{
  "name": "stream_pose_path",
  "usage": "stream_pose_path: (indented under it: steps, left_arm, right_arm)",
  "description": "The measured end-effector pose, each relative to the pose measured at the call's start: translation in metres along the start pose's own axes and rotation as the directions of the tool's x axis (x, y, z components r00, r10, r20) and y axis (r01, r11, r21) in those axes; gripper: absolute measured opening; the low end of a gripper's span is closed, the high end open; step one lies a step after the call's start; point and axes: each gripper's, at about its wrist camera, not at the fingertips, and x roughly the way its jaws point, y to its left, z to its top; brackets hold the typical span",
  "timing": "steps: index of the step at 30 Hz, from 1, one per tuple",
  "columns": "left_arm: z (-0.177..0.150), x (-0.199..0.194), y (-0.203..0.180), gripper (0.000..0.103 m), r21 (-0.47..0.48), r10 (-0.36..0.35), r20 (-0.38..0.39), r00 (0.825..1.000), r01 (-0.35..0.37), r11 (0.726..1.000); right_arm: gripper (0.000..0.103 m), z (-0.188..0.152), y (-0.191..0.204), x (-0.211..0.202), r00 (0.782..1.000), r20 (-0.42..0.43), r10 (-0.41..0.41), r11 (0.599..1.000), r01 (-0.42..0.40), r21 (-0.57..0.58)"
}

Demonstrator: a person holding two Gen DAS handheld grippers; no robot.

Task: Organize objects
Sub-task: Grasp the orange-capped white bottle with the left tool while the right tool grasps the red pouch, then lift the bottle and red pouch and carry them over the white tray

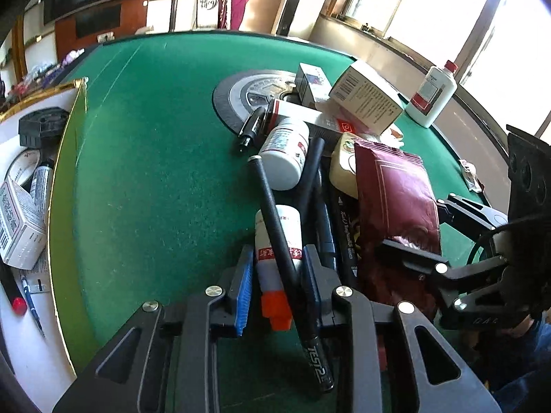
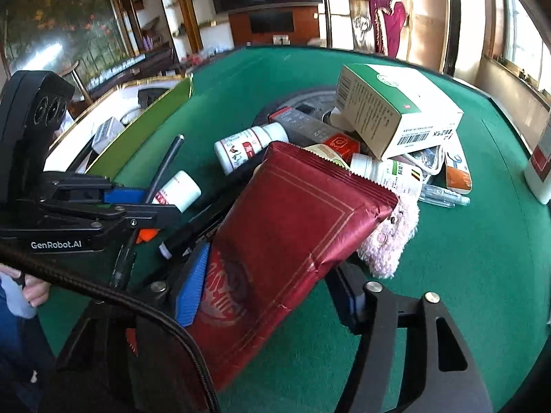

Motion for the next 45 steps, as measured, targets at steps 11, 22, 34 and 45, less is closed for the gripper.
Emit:
stream_pose_path:
  steps: [11,22,34,45]
  left_arm:
    - [0.001,0.007,-0.015,0.024,0.091,0.082,0.046,0.996,-0.086,0.992]
    - [-0.002,-0.018,0.006,0.023,-0.037,0.029,-0.090,0.995,-0.032,0.999]
    - [0.007,-0.098,-0.003,0.023,0.065,0.022,0.026,0.999,-0.023,0.998]
    - [0.046,-0.133,-0.035,0.023,0.169,0.021,0.143,0.989,-0.045,0.985]
  right_arm:
    - [0.063,0.003,-0.031,-0.001,0.993,0.016,0.114,0.978,-0.115,0.176]
    - [0.081,0.001,-0.013,-0.003,0.998,-0.024,0.062,0.989,-0.058,0.134]
    - [0.040,0.008,0.002,-0.047,0.958,-0.210,-0.197,0.934,0.248,0.258]
    - [0.040,-0.011,-0.008,-0.130,0.952,-0.099,-0.288,0.879,0.304,0.367]
